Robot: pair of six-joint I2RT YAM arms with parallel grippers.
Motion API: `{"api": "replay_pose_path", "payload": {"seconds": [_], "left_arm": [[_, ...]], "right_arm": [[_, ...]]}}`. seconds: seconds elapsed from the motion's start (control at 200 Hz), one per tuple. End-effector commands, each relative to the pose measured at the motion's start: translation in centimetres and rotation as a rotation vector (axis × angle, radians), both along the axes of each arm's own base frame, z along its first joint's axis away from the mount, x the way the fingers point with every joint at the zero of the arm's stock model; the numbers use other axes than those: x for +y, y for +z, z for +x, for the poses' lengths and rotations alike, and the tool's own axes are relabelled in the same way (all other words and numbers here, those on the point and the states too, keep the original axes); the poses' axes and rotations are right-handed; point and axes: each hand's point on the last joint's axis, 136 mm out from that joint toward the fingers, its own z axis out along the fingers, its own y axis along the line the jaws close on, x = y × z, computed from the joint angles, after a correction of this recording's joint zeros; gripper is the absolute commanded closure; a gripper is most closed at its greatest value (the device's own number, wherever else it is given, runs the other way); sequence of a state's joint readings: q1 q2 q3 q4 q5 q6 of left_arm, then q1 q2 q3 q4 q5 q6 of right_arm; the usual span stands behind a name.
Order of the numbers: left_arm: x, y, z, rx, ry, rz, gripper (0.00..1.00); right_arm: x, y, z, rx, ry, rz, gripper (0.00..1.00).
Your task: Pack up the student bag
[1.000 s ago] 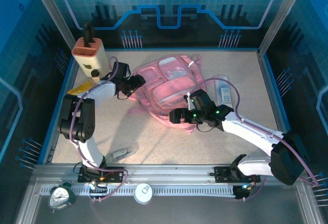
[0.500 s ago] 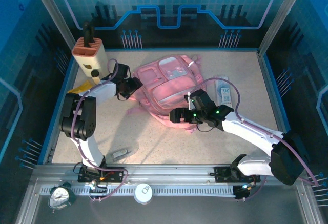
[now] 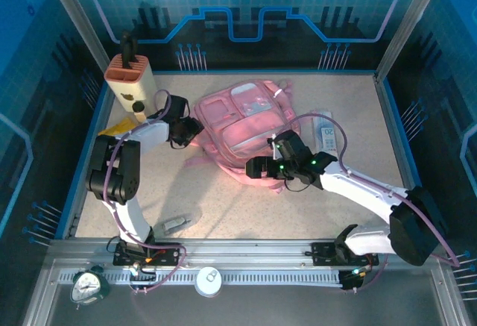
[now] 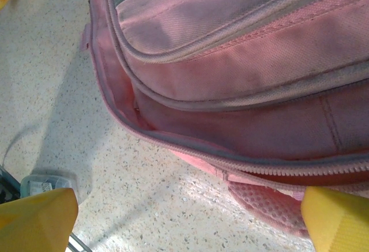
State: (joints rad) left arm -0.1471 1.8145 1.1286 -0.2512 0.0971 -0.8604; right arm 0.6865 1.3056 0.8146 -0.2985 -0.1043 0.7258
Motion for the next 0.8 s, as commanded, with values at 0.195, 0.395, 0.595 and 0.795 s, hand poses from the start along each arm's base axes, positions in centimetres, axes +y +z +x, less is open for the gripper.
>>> {"api": "replay_pose_path", "payload": {"seconds": [0.195,0.395,0.595,0.795], "left_arm": [[-3.5,0.8,-0.2,-0.036,-0.100,-0.079,0.92],[-6.6,2.1,-2.6,-0.059,-0.169,-0.122,1.00],[-8.7,2.5,-6.0,-0.055,-0.168,-0.159,1.00],[-10.3,4.2,-6.7,-0.101,-0.160,-0.202,1.00]], "right_arm": [[-1.3,-1.0,3.3,0.005,-0.087,-0.005,0.00],[-4.0,-0.9,7.1,-0.020,-0.143,-0.061,0.00],[-6.7,-0.9,10.4,-0.021,-0.159,-0.127,0.00],[-7.5,1.1,9.1,-0.027,-0.124,-0.192,0.00]]}}
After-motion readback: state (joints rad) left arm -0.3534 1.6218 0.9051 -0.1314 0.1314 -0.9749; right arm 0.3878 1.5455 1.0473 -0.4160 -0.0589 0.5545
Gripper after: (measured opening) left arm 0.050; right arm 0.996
